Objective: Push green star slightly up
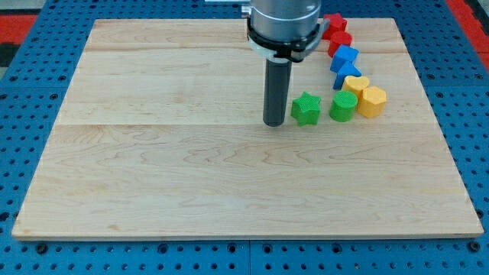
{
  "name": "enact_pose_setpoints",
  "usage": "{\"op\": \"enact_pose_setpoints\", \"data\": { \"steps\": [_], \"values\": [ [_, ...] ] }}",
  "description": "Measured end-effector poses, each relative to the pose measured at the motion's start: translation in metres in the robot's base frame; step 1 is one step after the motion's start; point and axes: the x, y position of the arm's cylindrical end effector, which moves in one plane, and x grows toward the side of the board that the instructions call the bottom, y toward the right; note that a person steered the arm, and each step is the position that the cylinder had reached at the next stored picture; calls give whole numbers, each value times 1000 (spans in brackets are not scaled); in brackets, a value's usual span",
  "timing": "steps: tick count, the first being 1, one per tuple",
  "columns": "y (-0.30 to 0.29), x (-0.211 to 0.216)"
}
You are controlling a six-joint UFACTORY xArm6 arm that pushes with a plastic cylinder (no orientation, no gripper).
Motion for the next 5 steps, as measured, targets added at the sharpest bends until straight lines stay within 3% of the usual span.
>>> {"op": "enact_pose_setpoints", "data": {
  "steps": [2,4,5],
  "values": [
    [15,-14],
    [14,17],
    [17,7]
  ]
}}
